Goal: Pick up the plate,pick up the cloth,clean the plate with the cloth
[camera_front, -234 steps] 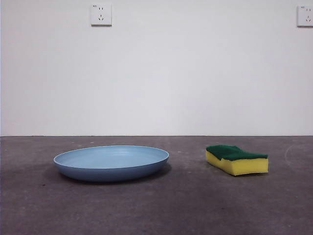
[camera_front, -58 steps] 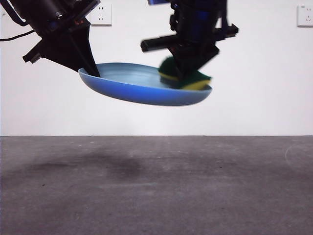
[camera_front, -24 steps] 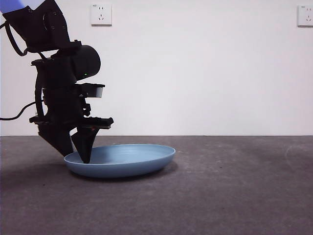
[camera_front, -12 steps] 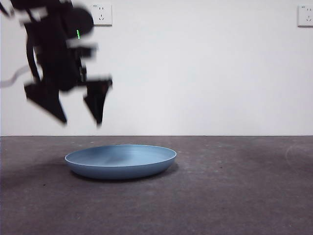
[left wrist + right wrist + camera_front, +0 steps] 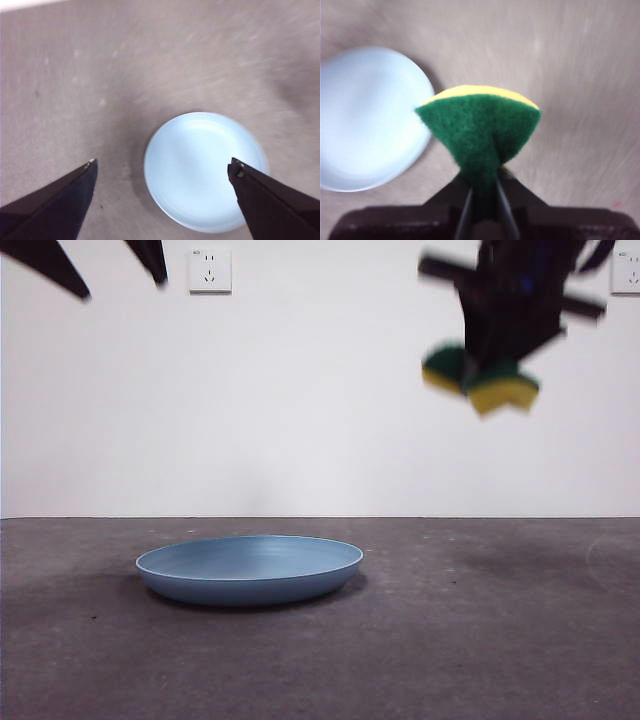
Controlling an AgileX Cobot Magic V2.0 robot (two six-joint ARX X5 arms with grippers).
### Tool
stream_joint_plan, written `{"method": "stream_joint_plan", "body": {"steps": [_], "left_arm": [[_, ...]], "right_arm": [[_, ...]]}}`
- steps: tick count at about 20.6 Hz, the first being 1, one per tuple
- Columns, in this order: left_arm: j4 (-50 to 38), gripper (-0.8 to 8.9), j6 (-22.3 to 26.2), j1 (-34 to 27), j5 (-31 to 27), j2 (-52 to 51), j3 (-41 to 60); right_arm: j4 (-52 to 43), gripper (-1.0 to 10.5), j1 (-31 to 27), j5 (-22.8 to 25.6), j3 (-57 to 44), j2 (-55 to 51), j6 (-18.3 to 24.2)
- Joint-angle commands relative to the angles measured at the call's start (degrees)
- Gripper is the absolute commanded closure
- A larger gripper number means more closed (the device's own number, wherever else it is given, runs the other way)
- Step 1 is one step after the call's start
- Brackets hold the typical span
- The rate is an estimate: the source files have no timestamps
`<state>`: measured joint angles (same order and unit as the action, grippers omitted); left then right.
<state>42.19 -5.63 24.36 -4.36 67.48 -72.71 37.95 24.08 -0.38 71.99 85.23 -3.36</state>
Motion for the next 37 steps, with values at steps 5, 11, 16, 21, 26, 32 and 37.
{"method": "stream_joint_plan", "body": {"steps": [5,11,16,21,26,32,37], "left_arm": [[8.0,3.73,-1.3,7.1,-2.2,-10.2,0.3],[11.1,3.73,-2.2,9.7,-6.2,-11.8,0.3],[11.2,3.73,-2.2,10.6,-6.1,-11.8,0.4],[10.9,3.73,-2.1,10.6,-6.2,-11.8,0.3],[11.7,3.75,-0.5,10.5,-6.2,-9.3,0.4],[9.8,8.21,6.1,10.4,-6.3,-3.3,0.3],[3.8,8.22,7.5,10.4,-6.3,-4.1,0.4]], "right_arm": [[-2.7,9.6,-3.1,-4.0,-0.3,14.7,-1.3],[-3.6,7.4,-3.1,-4.2,-0.3,21.3,-1.2],[-3.5,3.4,-3.1,-4.2,-0.3,21.5,-1.3],[-3.3,3.2,-3.1,-4.2,-0.3,21.4,-2.2],[-2.8,3.2,-2.8,-4.2,-0.3,17.7,-2.8],[-1.4,9.5,-2.4,-4.2,-0.3,5.0,-2.3],[-1.0,9.5,-1.7,-4.2,-1.3,-4.3,-1.7]]}}
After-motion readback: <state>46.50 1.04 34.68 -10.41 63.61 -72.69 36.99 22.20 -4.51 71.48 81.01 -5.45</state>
